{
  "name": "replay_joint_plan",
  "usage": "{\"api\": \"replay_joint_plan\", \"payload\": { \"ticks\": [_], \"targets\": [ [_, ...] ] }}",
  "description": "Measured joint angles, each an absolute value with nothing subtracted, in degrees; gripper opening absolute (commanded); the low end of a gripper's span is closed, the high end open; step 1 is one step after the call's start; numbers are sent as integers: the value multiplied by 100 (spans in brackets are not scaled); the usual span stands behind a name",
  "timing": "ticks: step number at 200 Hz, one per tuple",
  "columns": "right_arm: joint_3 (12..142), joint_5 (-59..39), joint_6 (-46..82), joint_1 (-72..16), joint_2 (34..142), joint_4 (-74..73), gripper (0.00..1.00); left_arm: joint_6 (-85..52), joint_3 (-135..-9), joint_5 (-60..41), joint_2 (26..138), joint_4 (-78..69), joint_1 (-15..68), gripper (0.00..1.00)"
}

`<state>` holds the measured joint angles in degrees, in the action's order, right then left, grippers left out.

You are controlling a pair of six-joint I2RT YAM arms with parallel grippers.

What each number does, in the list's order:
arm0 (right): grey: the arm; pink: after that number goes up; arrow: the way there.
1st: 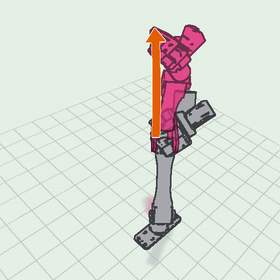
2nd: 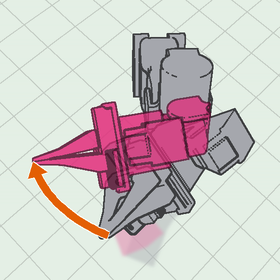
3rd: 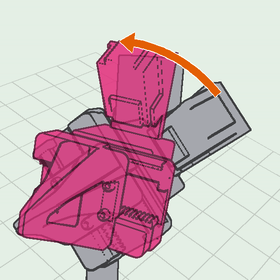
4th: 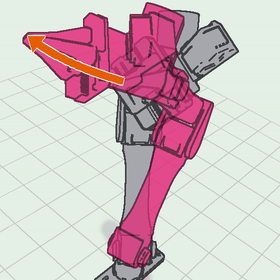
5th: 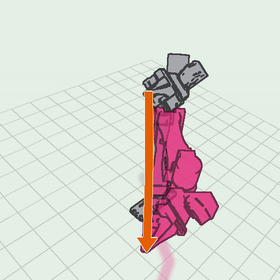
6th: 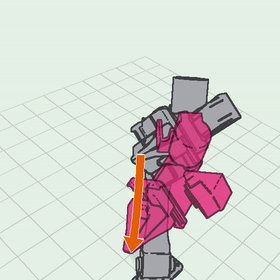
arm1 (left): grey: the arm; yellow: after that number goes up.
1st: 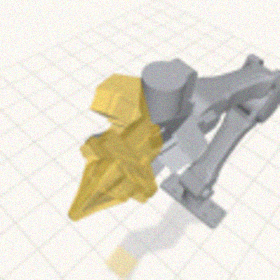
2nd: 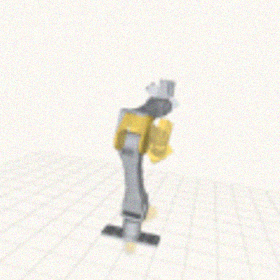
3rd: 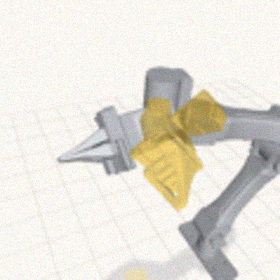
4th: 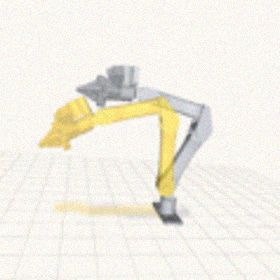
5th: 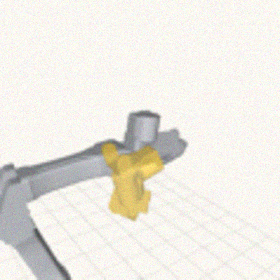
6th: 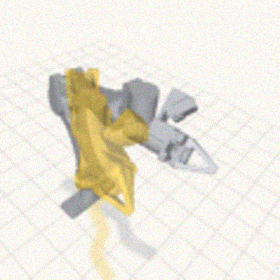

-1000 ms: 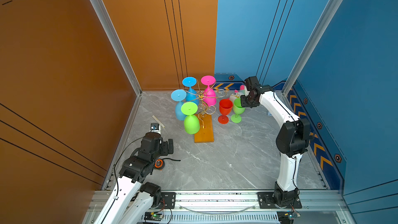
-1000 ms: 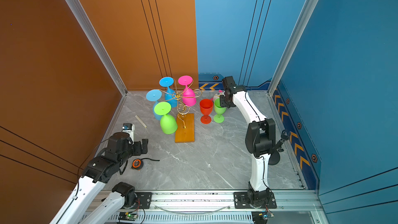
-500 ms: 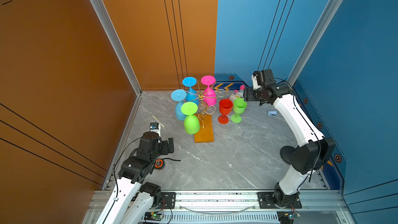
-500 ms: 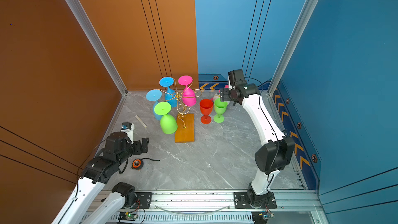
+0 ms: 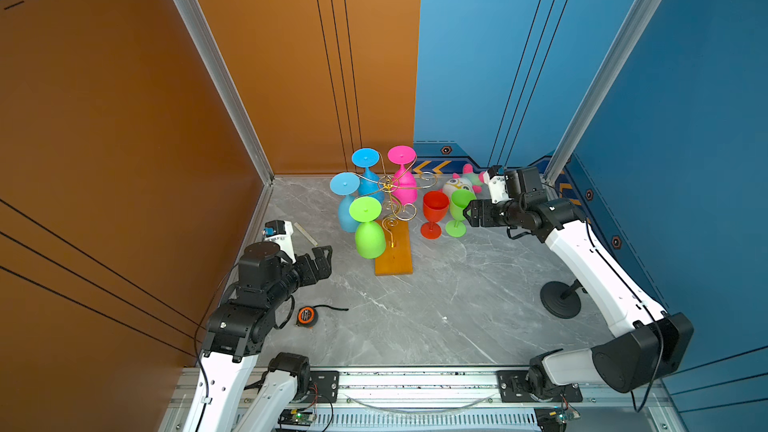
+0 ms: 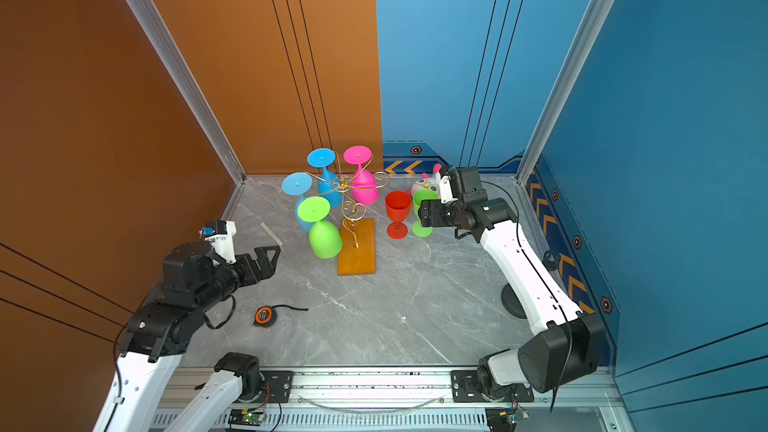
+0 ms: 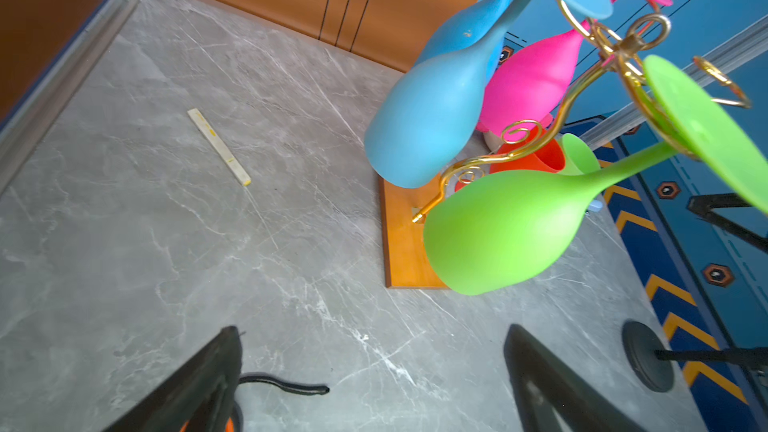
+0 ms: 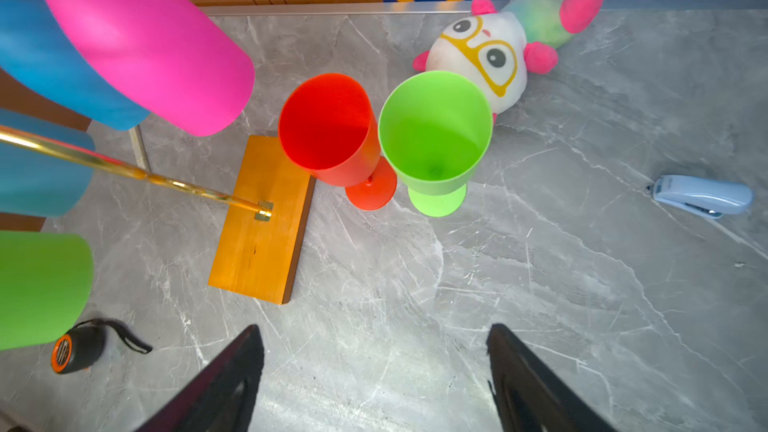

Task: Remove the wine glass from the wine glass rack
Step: 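Open the right gripper and lift away while the left gripper reaches toward the rack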

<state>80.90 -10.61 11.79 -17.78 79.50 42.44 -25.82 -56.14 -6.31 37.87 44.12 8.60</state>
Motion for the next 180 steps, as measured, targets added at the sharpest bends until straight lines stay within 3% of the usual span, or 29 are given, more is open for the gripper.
{"api": "replay_joint_plan", "payload": {
  "ticks": [73, 119, 154, 180],
  "targets": [
    [7299, -1203, 1138, -1999, 7303, 4021, 86, -3352, -6276, -1544, 3833, 4499, 819, 88],
    [7144, -1227, 1138, -2104, 7011, 3889, 86, -4001, -6237, -2119, 3844, 4141, 819, 87],
    [6991, -1227, 1140, -2163, 6709, 3774, 86, -4285, -6082, -2517, 4053, 3693, 819, 75],
    [6914, -1227, 1140, -2198, 6630, 3763, 86, -4534, -5905, -2821, 4333, 3225, 819, 71]
  ]
}}
